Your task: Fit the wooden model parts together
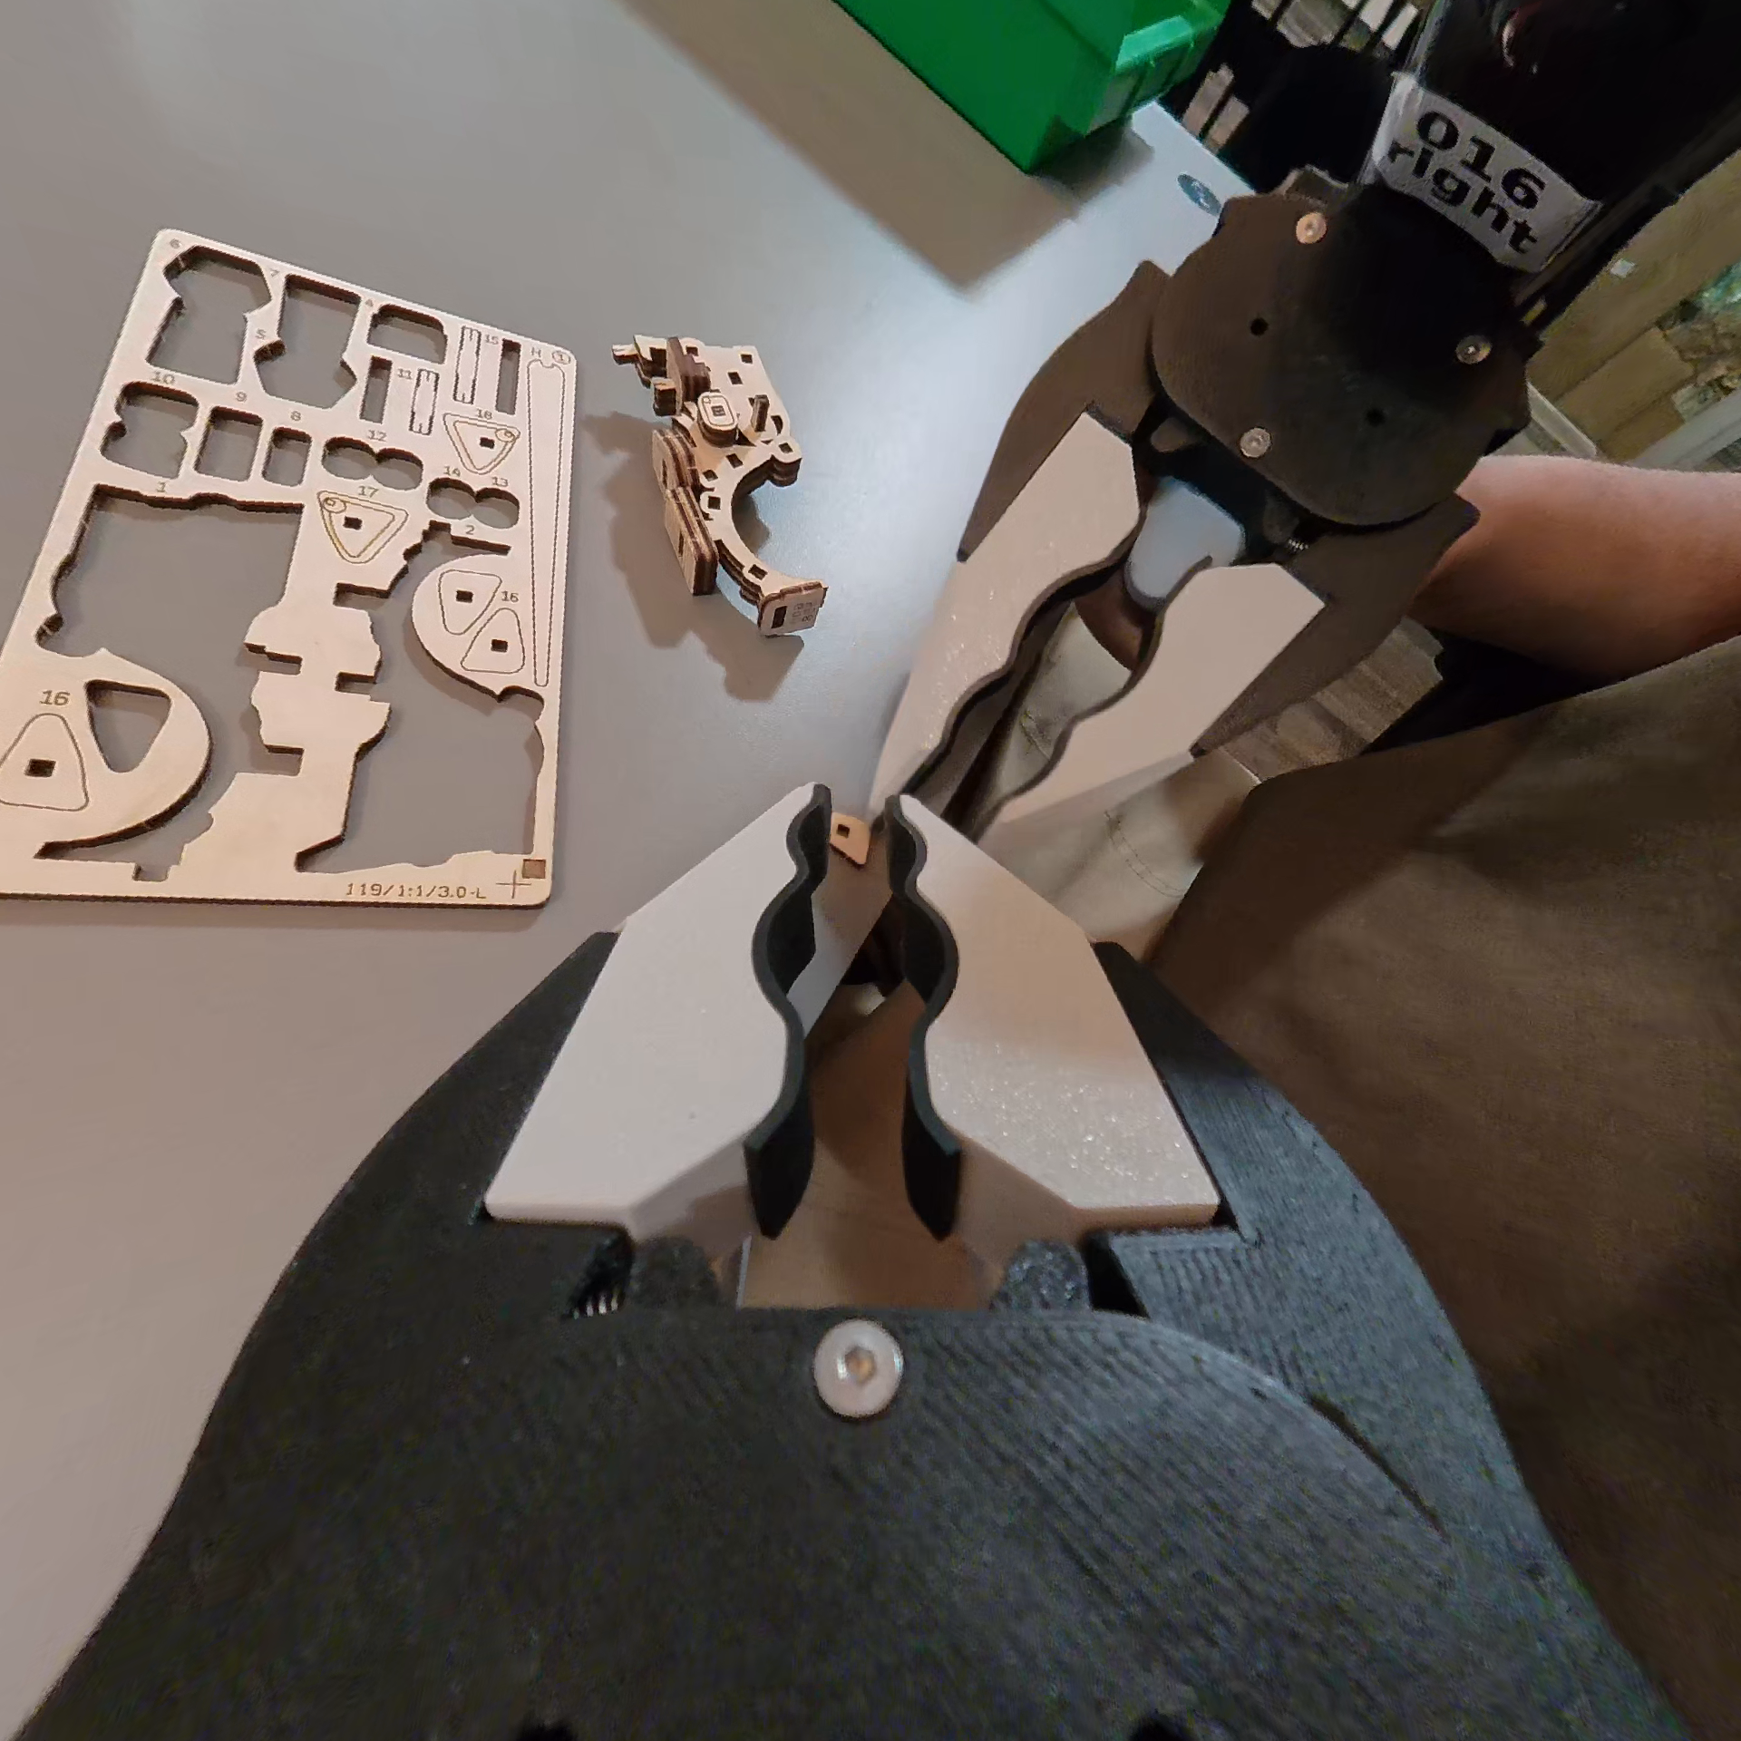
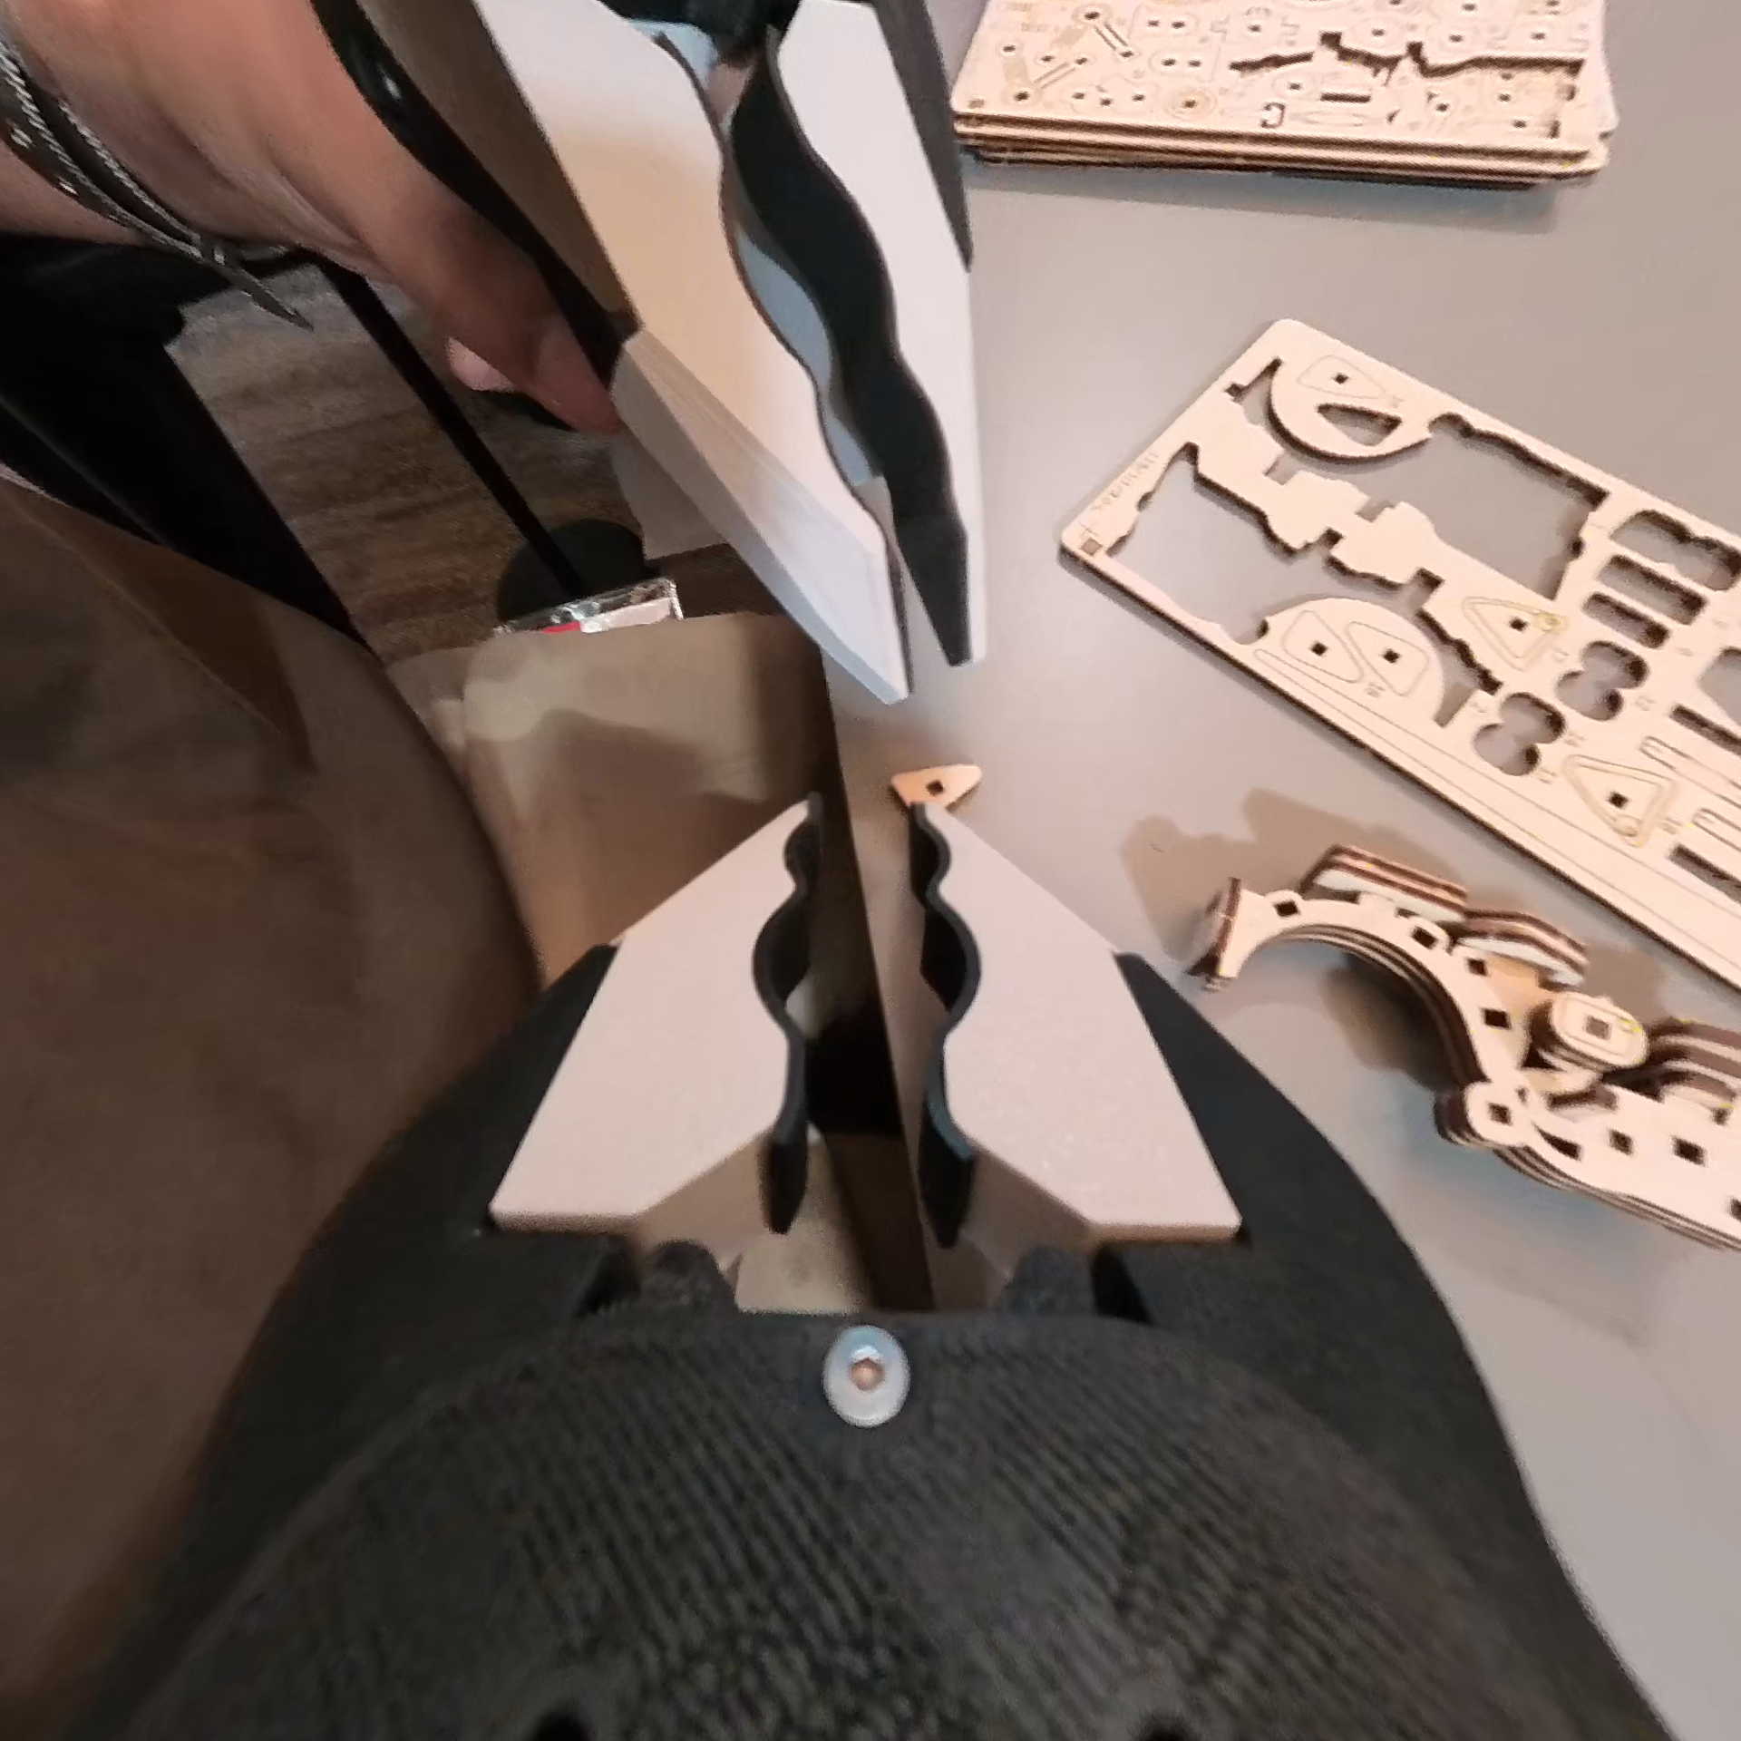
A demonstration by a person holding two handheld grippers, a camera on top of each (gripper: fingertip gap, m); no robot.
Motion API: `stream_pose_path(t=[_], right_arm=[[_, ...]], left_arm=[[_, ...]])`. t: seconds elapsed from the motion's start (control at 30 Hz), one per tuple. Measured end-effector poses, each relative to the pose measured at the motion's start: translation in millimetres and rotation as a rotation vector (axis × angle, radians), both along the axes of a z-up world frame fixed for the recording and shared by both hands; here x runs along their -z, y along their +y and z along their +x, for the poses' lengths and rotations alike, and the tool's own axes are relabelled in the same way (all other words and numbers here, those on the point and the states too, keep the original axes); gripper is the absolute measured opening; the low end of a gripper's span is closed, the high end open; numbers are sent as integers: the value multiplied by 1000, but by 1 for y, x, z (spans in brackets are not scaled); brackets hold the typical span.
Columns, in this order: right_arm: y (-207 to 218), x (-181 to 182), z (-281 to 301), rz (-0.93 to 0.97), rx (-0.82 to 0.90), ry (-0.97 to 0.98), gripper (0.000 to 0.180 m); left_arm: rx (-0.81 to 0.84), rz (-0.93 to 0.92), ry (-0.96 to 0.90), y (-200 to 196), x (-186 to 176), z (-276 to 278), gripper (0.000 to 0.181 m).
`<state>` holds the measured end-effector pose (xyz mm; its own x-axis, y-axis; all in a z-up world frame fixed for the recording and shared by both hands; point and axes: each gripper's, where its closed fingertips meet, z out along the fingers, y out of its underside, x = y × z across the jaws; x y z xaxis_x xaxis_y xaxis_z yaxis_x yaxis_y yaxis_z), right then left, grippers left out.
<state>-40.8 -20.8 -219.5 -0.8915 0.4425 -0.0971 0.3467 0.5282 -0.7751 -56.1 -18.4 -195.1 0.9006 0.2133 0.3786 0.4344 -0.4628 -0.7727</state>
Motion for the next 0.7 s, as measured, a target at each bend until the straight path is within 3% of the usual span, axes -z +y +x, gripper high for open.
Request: stream_pose_path(t=[0.4, 0.7], right_arm=[[6, 2, -9, 29, 35, 21, 17], [-17, -8, -3, -34, -19, 16, 21]], left_arm=[[-35, 54, -58, -2, -7, -6, 9], [-69, 84, -49, -5, -13, -14, 9]])
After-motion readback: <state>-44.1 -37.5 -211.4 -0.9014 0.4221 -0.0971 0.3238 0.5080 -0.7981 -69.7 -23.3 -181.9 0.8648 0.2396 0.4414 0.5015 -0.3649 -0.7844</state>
